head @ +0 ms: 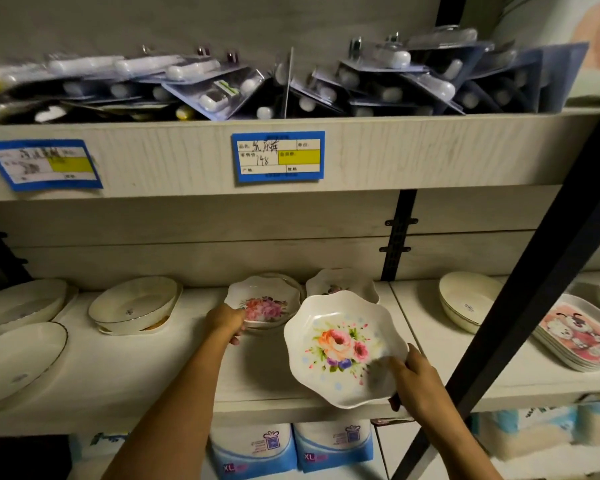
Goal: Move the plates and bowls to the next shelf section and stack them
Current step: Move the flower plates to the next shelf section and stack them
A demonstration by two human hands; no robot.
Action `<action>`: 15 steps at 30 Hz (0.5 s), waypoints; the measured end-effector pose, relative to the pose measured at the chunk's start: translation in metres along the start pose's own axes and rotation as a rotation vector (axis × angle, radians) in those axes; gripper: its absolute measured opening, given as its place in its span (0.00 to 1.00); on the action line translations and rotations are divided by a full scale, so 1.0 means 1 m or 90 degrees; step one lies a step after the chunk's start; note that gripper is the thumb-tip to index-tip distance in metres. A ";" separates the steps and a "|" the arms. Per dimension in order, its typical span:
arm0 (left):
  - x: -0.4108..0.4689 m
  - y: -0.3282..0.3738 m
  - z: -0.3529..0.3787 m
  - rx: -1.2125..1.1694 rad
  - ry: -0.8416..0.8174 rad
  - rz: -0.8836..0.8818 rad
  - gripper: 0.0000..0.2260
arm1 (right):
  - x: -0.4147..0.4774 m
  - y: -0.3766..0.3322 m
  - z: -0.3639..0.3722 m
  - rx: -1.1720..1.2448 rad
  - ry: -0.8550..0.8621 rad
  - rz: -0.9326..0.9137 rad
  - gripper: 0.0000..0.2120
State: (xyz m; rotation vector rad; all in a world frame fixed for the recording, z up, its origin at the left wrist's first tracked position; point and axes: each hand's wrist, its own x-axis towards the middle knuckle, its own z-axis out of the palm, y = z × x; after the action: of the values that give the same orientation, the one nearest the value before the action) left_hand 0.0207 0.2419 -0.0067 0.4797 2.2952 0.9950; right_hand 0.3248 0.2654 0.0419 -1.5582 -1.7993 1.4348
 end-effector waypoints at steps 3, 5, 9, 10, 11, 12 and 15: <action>-0.001 0.002 -0.004 -0.015 -0.012 0.002 0.08 | 0.000 0.000 0.001 0.004 -0.001 -0.007 0.08; -0.006 0.003 -0.010 0.007 -0.002 0.025 0.12 | 0.000 0.000 0.001 0.013 -0.002 -0.010 0.08; -0.021 0.003 -0.038 0.038 0.025 0.104 0.16 | -0.003 -0.003 -0.001 0.033 -0.012 -0.026 0.07; -0.028 0.002 -0.047 0.034 0.025 0.122 0.16 | -0.004 -0.004 -0.002 0.038 -0.014 -0.029 0.07; -0.037 0.000 -0.056 0.037 0.023 0.138 0.16 | -0.006 -0.004 -0.003 0.043 -0.014 -0.031 0.06; -0.047 -0.002 -0.064 0.047 0.020 0.151 0.15 | -0.008 -0.005 -0.004 0.045 -0.012 -0.033 0.06; -0.081 -0.013 -0.084 0.073 0.002 0.160 0.14 | -0.017 -0.003 -0.010 0.040 0.001 -0.037 0.06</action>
State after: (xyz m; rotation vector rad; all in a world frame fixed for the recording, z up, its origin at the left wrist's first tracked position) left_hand 0.0276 0.1456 0.0599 0.8314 2.3432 0.9831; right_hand 0.3368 0.2555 0.0539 -1.4641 -1.7664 1.4489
